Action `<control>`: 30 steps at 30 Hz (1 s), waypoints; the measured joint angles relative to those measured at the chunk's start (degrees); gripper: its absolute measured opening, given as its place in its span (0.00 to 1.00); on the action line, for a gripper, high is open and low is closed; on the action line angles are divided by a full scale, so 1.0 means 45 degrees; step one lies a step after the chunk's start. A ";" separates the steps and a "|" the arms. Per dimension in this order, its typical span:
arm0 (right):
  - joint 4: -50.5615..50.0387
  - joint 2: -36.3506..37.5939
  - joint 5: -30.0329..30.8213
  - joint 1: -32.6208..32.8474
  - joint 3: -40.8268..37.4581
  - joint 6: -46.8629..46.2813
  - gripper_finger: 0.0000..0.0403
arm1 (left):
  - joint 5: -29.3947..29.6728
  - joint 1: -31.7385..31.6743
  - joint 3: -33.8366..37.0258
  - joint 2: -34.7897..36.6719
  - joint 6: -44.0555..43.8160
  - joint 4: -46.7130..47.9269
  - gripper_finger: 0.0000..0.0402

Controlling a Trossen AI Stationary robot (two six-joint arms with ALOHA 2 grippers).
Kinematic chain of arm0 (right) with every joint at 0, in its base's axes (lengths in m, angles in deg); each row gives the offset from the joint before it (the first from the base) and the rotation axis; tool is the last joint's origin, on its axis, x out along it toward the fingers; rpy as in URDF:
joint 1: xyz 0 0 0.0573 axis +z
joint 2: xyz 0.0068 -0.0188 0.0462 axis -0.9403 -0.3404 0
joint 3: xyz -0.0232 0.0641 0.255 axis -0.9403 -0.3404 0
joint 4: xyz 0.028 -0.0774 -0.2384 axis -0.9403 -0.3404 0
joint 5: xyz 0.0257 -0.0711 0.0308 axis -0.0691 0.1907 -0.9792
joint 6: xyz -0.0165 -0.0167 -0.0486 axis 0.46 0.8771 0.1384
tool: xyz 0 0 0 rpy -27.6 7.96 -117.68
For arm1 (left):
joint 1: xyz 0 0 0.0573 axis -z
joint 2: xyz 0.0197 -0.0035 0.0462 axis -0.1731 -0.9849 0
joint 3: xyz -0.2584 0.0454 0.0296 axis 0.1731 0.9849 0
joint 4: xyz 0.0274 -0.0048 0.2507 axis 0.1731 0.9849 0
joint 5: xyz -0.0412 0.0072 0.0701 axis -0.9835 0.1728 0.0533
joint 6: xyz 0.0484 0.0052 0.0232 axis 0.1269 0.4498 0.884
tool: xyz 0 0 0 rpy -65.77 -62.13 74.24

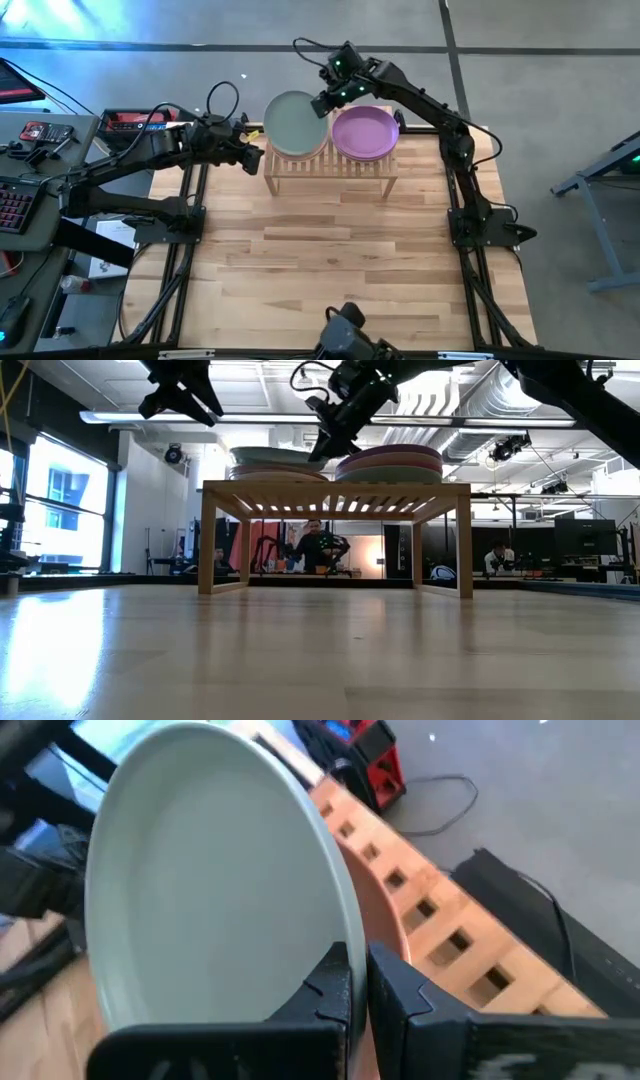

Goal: Place and stack plates onto a shelf
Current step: Stack the blue plate on top of the orange plate on the shelf

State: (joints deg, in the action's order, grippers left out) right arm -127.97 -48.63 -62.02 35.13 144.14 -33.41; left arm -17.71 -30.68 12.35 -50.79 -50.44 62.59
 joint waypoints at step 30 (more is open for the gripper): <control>-0.0581 -0.0149 0.0856 0.0430 -0.0002 0.0655 0.21 | -0.0100 0.0024 0.0005 0.0000 0.0000 0.0214 0.28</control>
State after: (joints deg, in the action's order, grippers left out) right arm -130.59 -49.30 -58.17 37.06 144.13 -30.46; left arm -18.16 -30.57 12.38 -50.79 -50.44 63.56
